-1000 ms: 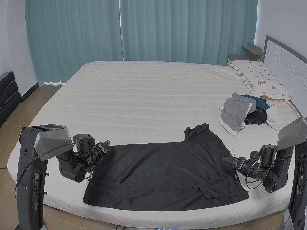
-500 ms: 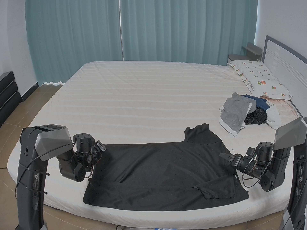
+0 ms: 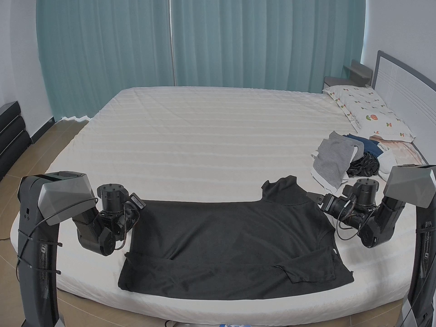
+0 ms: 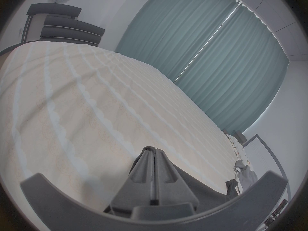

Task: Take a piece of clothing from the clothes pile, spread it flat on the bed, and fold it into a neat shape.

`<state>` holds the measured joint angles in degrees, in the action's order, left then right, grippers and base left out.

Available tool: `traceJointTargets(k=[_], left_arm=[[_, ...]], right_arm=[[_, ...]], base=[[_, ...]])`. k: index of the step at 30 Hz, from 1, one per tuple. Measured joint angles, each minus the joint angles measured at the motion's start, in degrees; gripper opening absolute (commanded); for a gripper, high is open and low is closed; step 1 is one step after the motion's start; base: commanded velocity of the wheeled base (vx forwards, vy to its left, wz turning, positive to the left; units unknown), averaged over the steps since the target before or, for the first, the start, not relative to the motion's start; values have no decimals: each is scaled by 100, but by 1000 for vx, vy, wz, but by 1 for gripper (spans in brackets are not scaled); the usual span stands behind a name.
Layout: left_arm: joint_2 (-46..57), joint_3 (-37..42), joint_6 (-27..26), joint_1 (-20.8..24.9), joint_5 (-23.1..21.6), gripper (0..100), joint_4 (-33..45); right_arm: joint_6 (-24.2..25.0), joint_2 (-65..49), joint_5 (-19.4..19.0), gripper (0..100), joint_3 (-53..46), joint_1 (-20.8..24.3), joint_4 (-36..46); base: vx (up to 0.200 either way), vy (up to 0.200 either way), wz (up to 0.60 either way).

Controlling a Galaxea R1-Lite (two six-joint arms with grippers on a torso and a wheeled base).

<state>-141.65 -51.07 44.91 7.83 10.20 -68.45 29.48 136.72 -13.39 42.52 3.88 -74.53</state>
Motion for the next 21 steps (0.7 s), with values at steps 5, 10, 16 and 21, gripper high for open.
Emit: traceJointTargets(k=[5, 10, 16, 21], left_arm=[[37, 82, 20, 0, -6, 0, 0], [59, 151, 28, -2, -20, 0, 0], [69, 230, 27, -2, -96, 0, 0], [74, 265, 24, -4, -112, 0, 0]], right_arm=[[-213, 187, 274, 100, 1075, 138, 1103], [-466, 525, 404, 100, 1925, 205, 1716], [-545, 958, 461, 100, 2677, 229, 2174], [-551, 1253, 611, 100, 3145, 183, 2333]], base=[[0, 0, 0], [0, 0, 0], [0, 0, 0], [0, 0, 0]])
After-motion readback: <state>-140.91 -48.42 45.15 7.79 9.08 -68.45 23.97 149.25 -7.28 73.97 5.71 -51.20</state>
